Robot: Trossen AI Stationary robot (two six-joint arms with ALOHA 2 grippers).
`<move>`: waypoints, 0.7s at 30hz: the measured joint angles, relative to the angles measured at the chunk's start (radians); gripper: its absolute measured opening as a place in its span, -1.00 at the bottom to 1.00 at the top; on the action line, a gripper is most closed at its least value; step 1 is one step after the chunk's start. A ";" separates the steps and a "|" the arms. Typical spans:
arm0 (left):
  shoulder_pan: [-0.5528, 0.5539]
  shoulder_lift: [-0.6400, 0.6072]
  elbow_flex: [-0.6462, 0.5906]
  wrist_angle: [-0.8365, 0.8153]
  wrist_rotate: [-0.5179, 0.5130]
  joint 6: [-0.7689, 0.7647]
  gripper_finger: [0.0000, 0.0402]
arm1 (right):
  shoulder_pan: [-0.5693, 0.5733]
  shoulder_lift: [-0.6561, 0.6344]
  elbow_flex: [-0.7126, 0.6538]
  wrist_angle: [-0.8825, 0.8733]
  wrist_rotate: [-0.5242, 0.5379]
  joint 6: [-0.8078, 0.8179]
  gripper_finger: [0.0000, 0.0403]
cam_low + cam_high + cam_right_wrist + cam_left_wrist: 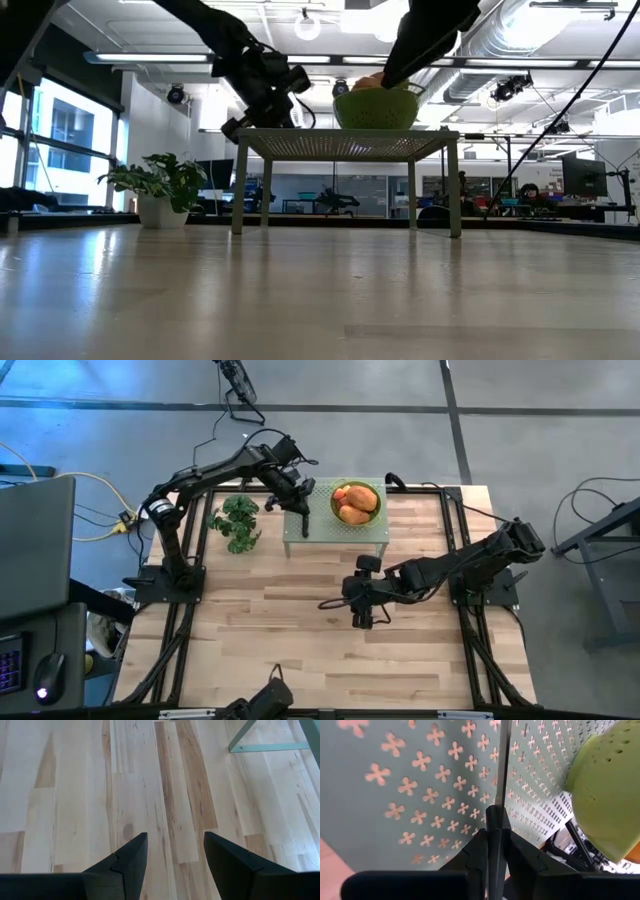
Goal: Pick & Place Fruit
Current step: Put the knife on the shelf
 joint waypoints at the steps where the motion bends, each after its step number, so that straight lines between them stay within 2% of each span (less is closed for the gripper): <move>1: 0.000 0.001 0.000 0.000 0.008 0.003 -0.74 | 0.000 0.000 0.000 0.000 0.000 0.000 -0.07; 8: 0.000 0.001 0.000 0.001 0.007 0.051 -0.64 | 0.000 0.000 0.000 0.002 0.000 0.000 -0.07; 21: 0.000 0.001 0.000 0.001 -0.001 0.087 -0.62 | 0.000 0.000 0.000 0.001 0.000 0.000 -0.07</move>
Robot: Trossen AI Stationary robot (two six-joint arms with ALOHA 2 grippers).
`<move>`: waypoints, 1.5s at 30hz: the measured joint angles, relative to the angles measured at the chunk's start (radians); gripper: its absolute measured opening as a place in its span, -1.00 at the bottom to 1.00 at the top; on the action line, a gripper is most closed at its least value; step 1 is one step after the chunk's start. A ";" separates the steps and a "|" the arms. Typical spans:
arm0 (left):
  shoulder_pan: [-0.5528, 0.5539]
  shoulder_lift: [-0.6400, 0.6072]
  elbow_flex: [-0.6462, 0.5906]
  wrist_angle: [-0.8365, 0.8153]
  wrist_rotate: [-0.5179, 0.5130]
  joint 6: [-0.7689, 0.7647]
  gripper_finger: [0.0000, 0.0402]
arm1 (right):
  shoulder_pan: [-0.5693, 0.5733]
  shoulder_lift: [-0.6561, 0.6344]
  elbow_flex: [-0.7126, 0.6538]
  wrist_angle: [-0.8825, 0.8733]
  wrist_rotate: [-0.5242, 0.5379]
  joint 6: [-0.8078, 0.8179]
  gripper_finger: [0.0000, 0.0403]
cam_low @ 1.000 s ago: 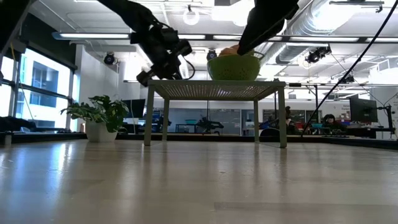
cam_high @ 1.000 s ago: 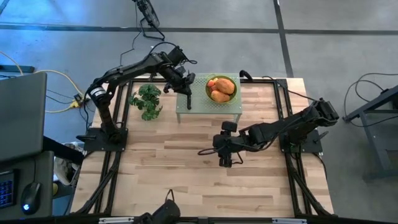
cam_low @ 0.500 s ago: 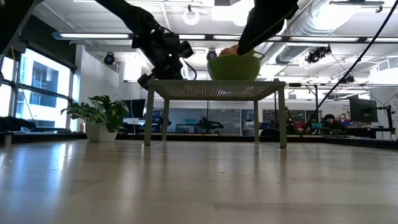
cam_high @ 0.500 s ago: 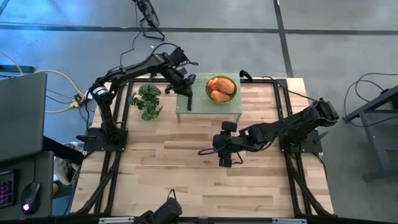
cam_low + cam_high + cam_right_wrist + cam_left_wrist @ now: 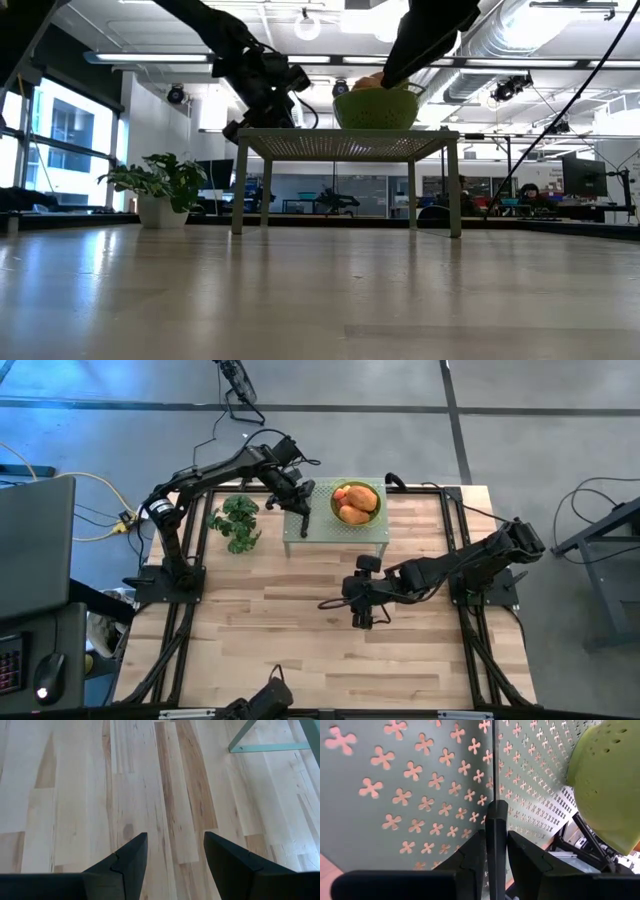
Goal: Pick & Place Fruit
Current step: Put the knife on the shelf, then return to Home Position
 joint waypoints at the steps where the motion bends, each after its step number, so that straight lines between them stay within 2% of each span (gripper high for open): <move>1: 0.000 0.000 0.000 0.000 0.000 0.009 -0.62 | 0.000 0.000 0.000 0.000 0.000 0.000 -0.07; 20: 0.000 0.000 -0.001 -0.005 0.007 0.025 -0.60 | 0.000 0.000 0.000 0.000 0.000 0.000 -0.07; 32: 0.000 0.000 -0.001 -0.001 0.063 0.009 -0.09 | 0.000 0.000 0.000 0.000 0.000 0.000 -0.07; 45: 0.012 0.000 -0.001 -0.042 0.217 -0.038 -0.05 | 0.000 0.000 0.000 0.000 0.000 0.000 -0.07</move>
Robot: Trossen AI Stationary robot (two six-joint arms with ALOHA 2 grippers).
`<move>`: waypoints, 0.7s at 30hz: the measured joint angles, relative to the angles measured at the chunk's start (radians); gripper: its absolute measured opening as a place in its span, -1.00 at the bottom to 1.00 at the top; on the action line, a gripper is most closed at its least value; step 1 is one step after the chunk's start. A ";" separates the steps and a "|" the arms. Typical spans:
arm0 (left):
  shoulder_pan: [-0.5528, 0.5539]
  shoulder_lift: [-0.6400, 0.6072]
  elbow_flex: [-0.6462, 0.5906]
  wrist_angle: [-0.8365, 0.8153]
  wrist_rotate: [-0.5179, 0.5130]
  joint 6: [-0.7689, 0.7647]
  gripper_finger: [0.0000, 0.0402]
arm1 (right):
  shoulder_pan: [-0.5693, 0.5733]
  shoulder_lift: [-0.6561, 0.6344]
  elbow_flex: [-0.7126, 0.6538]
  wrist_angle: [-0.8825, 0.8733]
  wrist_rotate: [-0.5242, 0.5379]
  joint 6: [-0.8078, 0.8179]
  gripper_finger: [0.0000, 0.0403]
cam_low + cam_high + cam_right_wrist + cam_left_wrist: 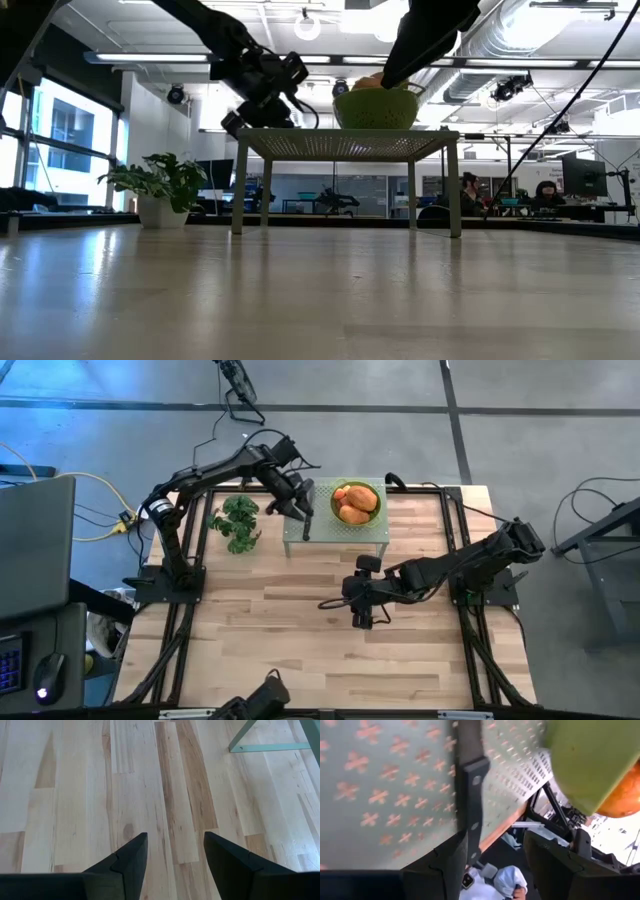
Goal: Pick & Place Fruit
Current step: Return to Home Position
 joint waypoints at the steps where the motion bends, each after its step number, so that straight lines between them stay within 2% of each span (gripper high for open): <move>1: 0.000 0.000 0.000 -0.011 -0.001 0.003 -0.05 | 0.000 0.000 0.000 0.000 0.000 0.000 -0.07; 7: 0.000 0.000 0.000 -0.080 -0.027 0.004 -0.05 | 0.000 0.000 0.000 0.000 0.000 0.000 -0.07; 21: -0.036 0.000 0.000 -0.058 -0.064 0.007 -0.05 | 0.000 0.000 0.000 0.000 0.000 0.000 -0.07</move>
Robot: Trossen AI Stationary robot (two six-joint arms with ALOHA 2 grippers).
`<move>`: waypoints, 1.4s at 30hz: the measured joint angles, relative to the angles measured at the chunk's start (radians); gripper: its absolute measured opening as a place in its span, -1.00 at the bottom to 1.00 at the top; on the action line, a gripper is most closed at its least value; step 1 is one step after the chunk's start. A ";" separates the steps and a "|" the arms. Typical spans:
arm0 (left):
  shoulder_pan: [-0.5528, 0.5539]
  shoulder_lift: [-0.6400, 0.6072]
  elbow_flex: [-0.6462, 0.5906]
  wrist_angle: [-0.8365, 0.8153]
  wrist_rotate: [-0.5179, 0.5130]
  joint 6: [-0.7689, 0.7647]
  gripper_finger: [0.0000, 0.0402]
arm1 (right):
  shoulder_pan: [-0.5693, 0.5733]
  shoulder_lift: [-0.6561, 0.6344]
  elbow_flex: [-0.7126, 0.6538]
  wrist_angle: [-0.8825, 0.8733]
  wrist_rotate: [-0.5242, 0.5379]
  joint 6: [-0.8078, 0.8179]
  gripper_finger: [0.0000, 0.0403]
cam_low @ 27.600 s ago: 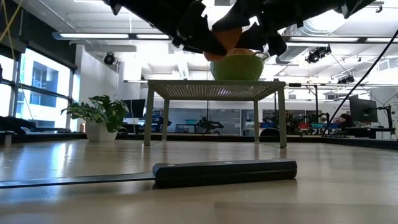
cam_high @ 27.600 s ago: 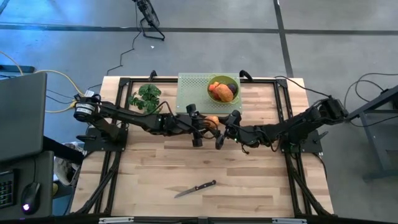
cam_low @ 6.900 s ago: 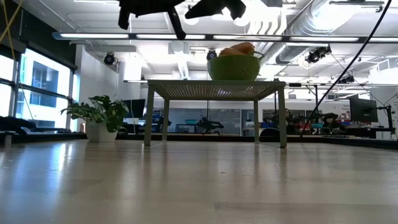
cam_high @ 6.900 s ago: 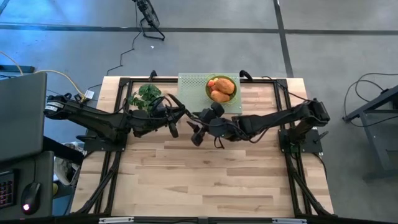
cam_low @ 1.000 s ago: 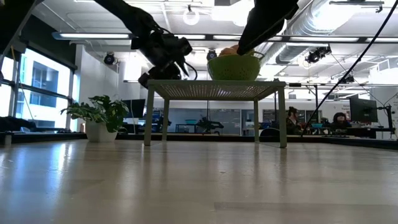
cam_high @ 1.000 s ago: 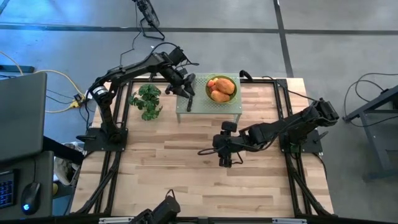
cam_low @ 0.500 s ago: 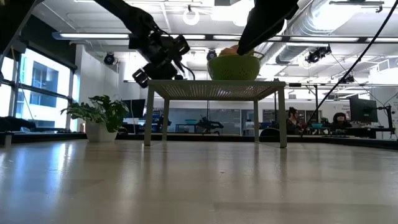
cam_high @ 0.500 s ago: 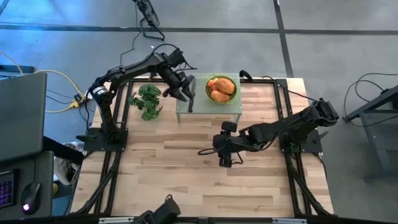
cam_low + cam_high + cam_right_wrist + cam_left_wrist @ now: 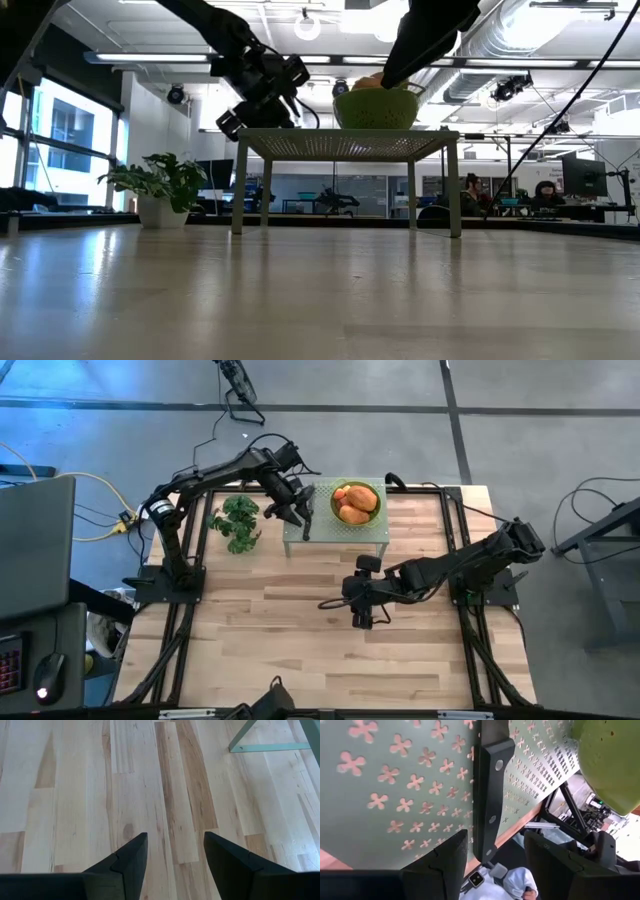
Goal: Pick & Place Fruit
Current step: Return to Home Position
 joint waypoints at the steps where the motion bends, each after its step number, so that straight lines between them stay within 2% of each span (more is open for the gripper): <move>1: 0.000 0.000 0.000 0.000 0.000 0.000 -0.05 | 0.000 0.000 0.000 0.000 0.000 0.000 -0.07; 10: -0.004 0.000 0.000 0.009 0.017 0.049 -0.05 | 0.000 0.000 0.000 0.000 0.000 0.000 -0.07; 16: -0.004 0.000 0.000 0.078 0.085 0.057 -0.05 | 0.000 0.000 0.000 -0.004 0.000 0.000 -0.07; 25: -0.002 -0.001 0.000 0.086 0.109 0.068 -0.05 | 0.000 0.000 0.000 -0.068 0.000 0.000 -0.07; 31: 0.026 -0.047 0.000 0.090 0.152 0.205 -0.05 | 0.006 -0.044 0.000 -0.146 0.007 -0.006 -0.07; 35: 0.037 -0.118 0.000 0.078 0.161 0.360 -0.05 | 0.014 -0.105 0.000 -0.176 0.019 0.001 -0.07; 39: 0.042 -0.211 0.001 0.039 0.151 0.524 -0.05 | 0.043 -0.191 0.000 -0.177 0.101 0.003 -0.07; 42: 0.043 -0.287 0.001 0.009 0.073 0.609 -0.05 | 0.073 -0.256 0.000 -0.193 0.181 0.011 -0.07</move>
